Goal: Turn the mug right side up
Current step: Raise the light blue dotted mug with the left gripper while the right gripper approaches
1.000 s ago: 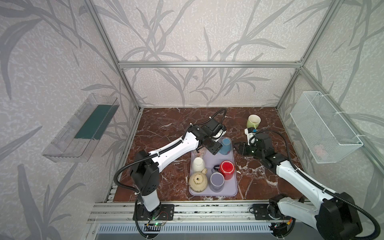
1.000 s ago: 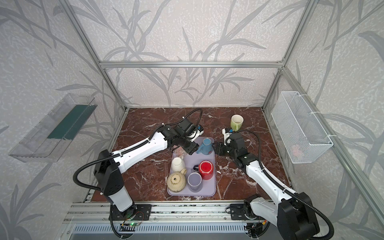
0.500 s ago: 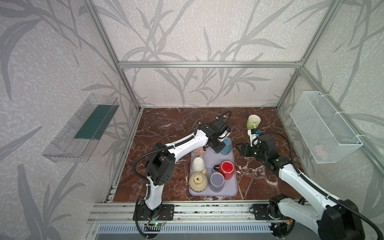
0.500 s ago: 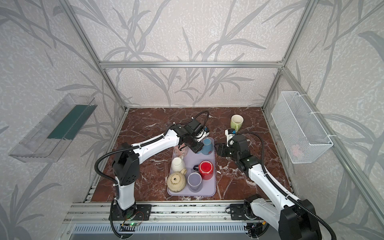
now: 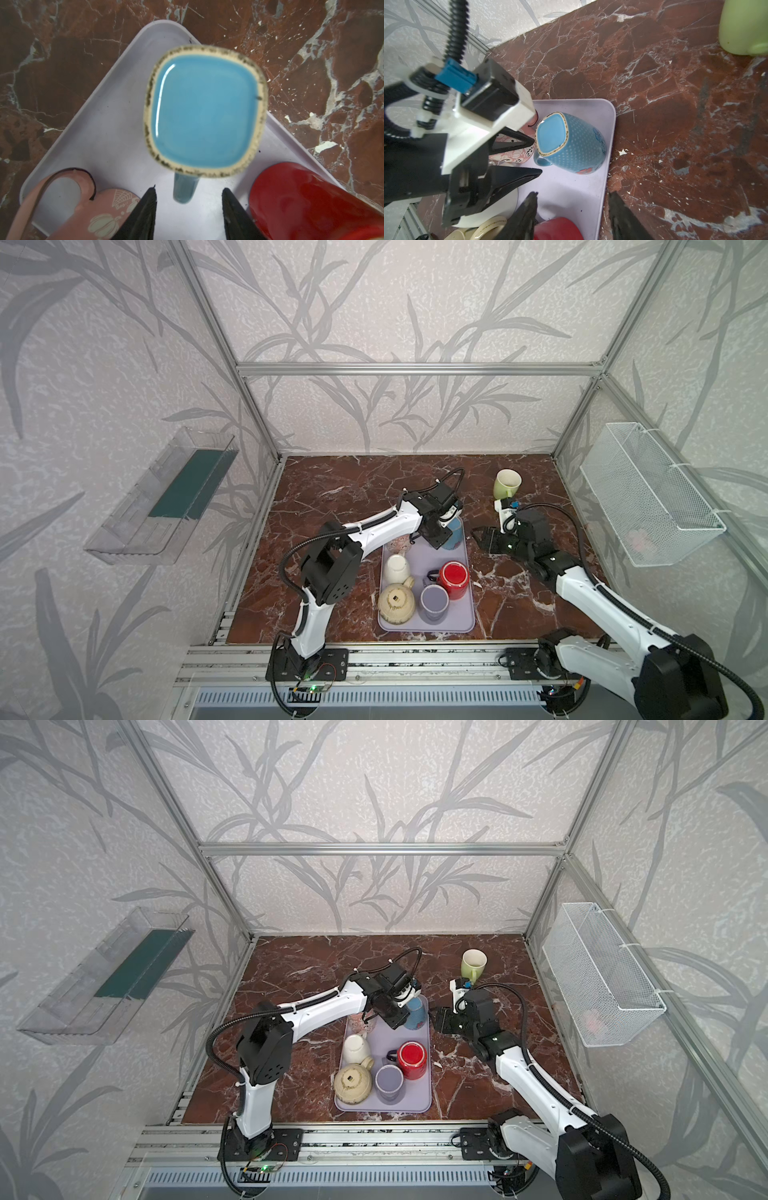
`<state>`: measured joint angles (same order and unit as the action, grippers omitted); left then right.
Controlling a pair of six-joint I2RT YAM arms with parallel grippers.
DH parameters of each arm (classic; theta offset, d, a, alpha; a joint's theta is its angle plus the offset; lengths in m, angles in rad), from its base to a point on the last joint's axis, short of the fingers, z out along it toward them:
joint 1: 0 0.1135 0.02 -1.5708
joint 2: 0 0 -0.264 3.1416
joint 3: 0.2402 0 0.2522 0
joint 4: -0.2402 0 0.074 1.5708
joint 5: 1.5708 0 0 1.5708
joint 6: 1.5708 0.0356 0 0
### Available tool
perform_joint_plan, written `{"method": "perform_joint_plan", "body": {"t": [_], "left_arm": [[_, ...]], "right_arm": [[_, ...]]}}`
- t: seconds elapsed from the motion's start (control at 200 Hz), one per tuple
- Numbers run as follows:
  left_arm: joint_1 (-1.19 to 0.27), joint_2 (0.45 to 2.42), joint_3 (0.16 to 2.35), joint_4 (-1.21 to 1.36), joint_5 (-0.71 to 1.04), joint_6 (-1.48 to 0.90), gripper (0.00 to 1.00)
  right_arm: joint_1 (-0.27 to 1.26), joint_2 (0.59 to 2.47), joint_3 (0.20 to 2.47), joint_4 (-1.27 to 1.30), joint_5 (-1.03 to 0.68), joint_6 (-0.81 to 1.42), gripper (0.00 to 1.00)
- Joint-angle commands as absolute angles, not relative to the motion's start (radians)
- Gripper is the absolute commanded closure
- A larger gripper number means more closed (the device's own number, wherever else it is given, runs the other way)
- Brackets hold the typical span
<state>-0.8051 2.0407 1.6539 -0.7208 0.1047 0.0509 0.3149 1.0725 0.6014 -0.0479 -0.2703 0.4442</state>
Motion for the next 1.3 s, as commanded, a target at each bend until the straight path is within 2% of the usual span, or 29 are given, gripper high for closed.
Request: {"method": "perform_joint_plan", "body": {"t": [0.0,0.4,0.73,1.115,1.295], "left_arm": [[-0.811,2.061,1.698,-0.716,0.103,0.065,0.53],[-0.814,2.077,1.691,-0.684,0.119,0.063,0.62],[-0.821,2.092,1.692,-0.677,0.114,0.063,0.64],[-0.821,2.110,1.690,-0.665,0.095,0.059,0.76],[-0.824,2.101,1.676,-0.656,0.088,0.054,0.87]], "right_arm": [[0.310,1.055,0.583,-0.027,-0.259,0.446,0.45],[0.306,1.040,0.577,-0.028,-0.253,0.440,0.46],[0.304,1.029,0.576,-0.037,-0.248,0.437,0.46],[0.302,1.032,0.577,-0.034,-0.252,0.439,0.46],[0.303,1.031,0.576,-0.032,-0.253,0.441,0.46]]}}
